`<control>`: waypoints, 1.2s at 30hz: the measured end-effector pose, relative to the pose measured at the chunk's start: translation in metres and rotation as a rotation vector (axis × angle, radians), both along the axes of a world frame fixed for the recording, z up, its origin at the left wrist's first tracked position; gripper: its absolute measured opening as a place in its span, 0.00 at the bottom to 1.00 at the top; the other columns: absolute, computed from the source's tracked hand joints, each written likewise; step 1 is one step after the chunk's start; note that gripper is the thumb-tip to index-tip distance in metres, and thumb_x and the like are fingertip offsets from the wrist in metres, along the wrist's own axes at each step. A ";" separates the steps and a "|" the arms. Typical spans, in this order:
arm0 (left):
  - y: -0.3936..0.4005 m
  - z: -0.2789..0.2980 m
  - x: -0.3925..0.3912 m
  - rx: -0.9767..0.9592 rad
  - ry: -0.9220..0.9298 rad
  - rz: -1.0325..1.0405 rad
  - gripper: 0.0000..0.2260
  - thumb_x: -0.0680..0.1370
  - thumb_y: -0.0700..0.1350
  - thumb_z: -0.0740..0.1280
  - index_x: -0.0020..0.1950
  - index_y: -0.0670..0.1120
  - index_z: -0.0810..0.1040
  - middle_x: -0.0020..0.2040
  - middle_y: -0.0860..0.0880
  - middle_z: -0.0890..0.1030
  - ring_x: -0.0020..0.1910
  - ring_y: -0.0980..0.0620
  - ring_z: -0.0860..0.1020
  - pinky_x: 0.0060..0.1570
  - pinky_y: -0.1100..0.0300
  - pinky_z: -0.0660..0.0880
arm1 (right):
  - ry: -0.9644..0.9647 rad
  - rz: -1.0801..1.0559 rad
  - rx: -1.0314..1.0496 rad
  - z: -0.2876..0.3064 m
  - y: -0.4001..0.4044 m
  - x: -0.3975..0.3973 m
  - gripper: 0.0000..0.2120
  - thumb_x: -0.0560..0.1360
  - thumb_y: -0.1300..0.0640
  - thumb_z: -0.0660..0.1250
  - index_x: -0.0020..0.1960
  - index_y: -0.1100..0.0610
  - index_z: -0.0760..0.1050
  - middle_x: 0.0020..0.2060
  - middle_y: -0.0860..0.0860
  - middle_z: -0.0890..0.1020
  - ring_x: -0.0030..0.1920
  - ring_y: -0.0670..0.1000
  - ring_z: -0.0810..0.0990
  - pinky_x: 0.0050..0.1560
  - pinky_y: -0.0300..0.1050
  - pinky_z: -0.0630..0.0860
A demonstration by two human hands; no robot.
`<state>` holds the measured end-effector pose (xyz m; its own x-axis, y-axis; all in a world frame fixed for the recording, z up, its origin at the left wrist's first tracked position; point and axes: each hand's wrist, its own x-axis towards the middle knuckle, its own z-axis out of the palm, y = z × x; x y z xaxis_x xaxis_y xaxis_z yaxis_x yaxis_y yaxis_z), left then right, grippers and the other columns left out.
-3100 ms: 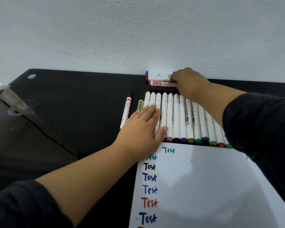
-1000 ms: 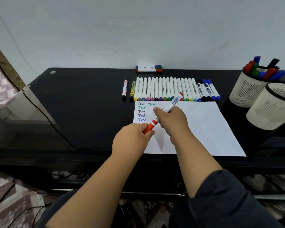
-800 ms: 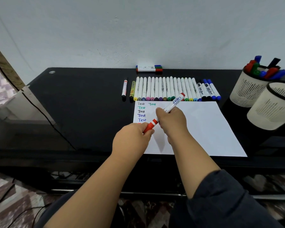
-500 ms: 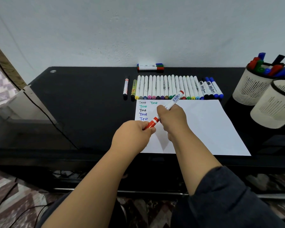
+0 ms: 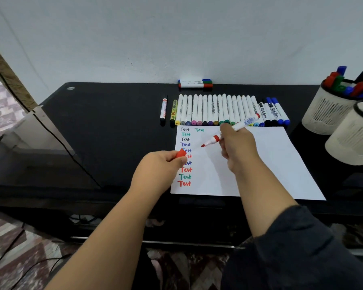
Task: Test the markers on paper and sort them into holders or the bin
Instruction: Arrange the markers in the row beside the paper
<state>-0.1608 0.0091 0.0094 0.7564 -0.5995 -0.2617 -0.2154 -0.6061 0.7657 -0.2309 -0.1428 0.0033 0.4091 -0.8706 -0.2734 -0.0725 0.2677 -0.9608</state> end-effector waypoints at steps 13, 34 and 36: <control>-0.039 -0.005 0.037 0.040 -0.249 0.029 0.19 0.78 0.55 0.63 0.69 0.57 0.71 0.61 0.54 0.77 0.48 0.55 0.74 0.46 0.60 0.73 | 0.039 0.114 -0.201 0.003 -0.027 0.019 0.09 0.73 0.56 0.70 0.38 0.55 0.72 0.29 0.51 0.76 0.29 0.47 0.69 0.30 0.39 0.68; -0.050 -0.022 0.061 0.097 -0.252 -0.027 0.20 0.79 0.56 0.61 0.71 0.58 0.68 0.60 0.56 0.77 0.39 0.61 0.70 0.35 0.66 0.66 | 0.228 0.171 -0.511 -0.033 -0.044 0.058 0.13 0.75 0.56 0.65 0.35 0.56 0.63 0.36 0.59 0.74 0.36 0.51 0.70 0.33 0.41 0.66; -0.050 -0.023 0.061 0.102 -0.248 -0.033 0.20 0.79 0.56 0.61 0.71 0.58 0.67 0.59 0.56 0.77 0.37 0.62 0.69 0.33 0.67 0.65 | 0.236 0.181 -0.527 -0.034 -0.043 0.059 0.14 0.75 0.55 0.65 0.35 0.56 0.63 0.36 0.60 0.75 0.36 0.51 0.71 0.34 0.41 0.66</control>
